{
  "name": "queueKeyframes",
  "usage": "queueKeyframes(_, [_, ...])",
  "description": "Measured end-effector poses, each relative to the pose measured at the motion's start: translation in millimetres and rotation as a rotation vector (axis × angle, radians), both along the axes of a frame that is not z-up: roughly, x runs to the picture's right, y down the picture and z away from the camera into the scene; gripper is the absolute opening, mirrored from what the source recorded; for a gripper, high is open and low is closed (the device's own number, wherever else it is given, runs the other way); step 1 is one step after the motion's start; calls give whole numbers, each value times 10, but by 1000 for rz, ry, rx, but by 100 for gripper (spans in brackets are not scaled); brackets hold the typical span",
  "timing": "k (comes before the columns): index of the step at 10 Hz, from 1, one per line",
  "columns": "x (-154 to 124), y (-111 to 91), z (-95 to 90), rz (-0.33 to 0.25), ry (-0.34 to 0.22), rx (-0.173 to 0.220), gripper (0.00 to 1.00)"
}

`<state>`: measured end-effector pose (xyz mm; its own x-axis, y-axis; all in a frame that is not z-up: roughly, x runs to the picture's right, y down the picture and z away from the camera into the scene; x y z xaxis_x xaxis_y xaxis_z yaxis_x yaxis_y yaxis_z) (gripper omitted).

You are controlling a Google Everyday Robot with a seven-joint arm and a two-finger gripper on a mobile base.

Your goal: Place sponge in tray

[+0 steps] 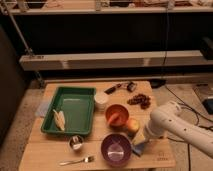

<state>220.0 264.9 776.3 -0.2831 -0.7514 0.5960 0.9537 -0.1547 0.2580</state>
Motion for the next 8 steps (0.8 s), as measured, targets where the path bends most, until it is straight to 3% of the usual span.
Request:
queueKeyframes(3, [-18,26,24,28,36,-36,80])
queueKeyframes(8, [-142,61,48,36,49,-71,80])
